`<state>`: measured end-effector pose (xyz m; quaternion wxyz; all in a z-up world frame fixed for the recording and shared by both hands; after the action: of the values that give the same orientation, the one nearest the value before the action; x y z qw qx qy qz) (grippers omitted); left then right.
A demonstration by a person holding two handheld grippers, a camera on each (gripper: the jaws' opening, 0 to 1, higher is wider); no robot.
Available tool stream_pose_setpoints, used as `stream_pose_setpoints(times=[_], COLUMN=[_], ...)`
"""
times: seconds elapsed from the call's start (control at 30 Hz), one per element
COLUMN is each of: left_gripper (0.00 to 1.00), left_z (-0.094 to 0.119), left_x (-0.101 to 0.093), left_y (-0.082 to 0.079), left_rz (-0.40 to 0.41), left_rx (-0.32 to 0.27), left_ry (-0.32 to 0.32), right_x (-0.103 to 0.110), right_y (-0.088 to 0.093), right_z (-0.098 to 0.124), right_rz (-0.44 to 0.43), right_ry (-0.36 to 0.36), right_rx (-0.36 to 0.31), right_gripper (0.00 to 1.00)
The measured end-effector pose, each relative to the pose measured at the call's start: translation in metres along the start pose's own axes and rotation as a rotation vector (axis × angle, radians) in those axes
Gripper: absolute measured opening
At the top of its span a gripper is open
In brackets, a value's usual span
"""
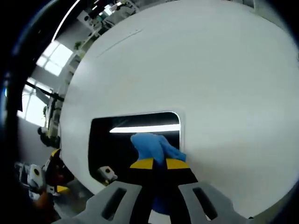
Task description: Wipe the mirror surface with the cleaning cloth until all visible marks leave the cleaned area.
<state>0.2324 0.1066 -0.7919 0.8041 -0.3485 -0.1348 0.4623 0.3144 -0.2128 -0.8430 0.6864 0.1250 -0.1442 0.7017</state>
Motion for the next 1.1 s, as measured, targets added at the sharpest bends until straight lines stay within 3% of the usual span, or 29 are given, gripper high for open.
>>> stream_pose_setpoints(times=[0.33, 0.6, 0.7, 1.1], left_gripper=[0.99, 0.99, 0.99, 0.99], left_z=[0.0, -0.001, -0.001, -0.002], left_x=[0.001, -0.001, -0.002, -0.002], left_y=[0.001, 0.001, 0.001, 0.002], left_rz=[-0.001, -0.001, -0.002, -0.002], left_rx=[0.009, 0.007, 0.008, 0.017], left_ry=[-0.005, 0.01, 0.014, 0.013], right_x=[-0.005, -0.02, -0.022, -0.015], right_y=[0.004, 0.008, 0.009, 0.001], right_z=[0.005, 0.009, 0.008, 0.005], right_rz=[0.025, -0.021, -0.05, -0.016], right_ry=[0.031, 0.055, 0.021, 0.058], right_rx=[0.009, 0.008, -0.008, -0.013], right_gripper=[0.02, 0.02, 0.02, 0.02])
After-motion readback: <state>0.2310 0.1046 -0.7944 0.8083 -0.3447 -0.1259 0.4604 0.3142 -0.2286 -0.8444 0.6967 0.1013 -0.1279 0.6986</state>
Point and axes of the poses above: the point that each gripper's makers call its tool centre point, and the gripper's own axes: z roughly backward along the fingers, x roughly to its left, y roughly out of its underside, the point moved 3 cm from there along z, roughly backward along the fingers, and after that the axes turned 15 degrees about x, right-handed, at the moved point
